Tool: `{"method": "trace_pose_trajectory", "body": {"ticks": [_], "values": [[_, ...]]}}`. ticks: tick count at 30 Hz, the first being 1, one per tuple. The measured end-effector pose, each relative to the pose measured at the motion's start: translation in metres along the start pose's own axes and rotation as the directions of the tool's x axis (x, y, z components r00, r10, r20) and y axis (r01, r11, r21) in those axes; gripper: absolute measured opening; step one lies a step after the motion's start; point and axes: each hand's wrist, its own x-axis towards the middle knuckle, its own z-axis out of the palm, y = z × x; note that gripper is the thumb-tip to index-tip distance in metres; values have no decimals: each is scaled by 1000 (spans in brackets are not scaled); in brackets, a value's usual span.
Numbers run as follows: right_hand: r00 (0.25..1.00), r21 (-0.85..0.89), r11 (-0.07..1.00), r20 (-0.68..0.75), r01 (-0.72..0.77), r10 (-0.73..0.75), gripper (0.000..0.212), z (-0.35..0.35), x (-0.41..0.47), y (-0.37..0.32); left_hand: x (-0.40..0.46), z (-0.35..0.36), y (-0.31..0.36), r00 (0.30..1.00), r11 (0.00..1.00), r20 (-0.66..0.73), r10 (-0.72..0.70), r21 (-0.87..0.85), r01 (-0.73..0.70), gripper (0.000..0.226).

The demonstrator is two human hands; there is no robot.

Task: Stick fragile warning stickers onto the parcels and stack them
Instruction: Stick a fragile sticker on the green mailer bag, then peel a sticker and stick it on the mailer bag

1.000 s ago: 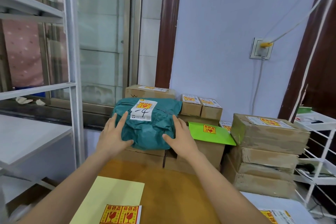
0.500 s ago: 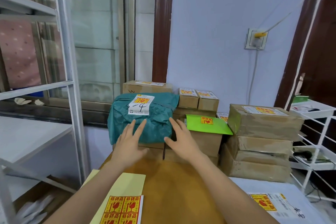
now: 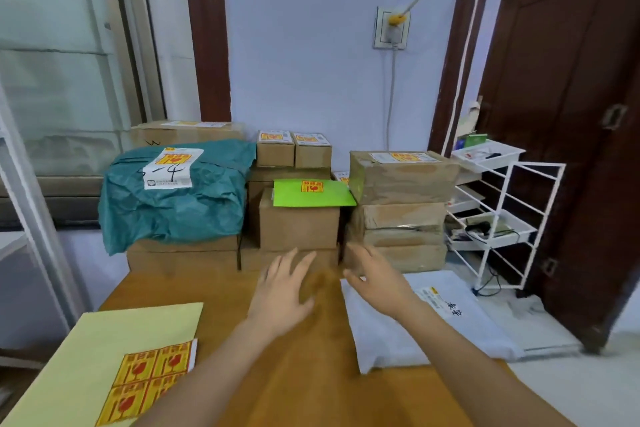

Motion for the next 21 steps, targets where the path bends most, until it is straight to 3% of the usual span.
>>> {"method": "trace_pose_trajectory", "body": {"ticks": [6, 10, 14, 21], "values": [[984, -211, 963, 28, -167, 177, 49, -5, -33, 71, -1, 37, 42, 984, 997, 176, 32, -75, -19, 66], [964, -235, 940, 29, -249, 262, 51, -10, -46, 105, -1, 51, 62, 972, 982, 228, 51, -187, -8, 92], [953, -310, 907, 9, -287, 304, 49, -12, -56, 131, 4, 61, 75, 968, 969, 243, 54, -248, 8, 63], [919, -320, 867, -33, -382, 392, 51, -15, -64, 155, 5, 77, 81, 961, 955, 277, 13, -289, 70, 63]]}}
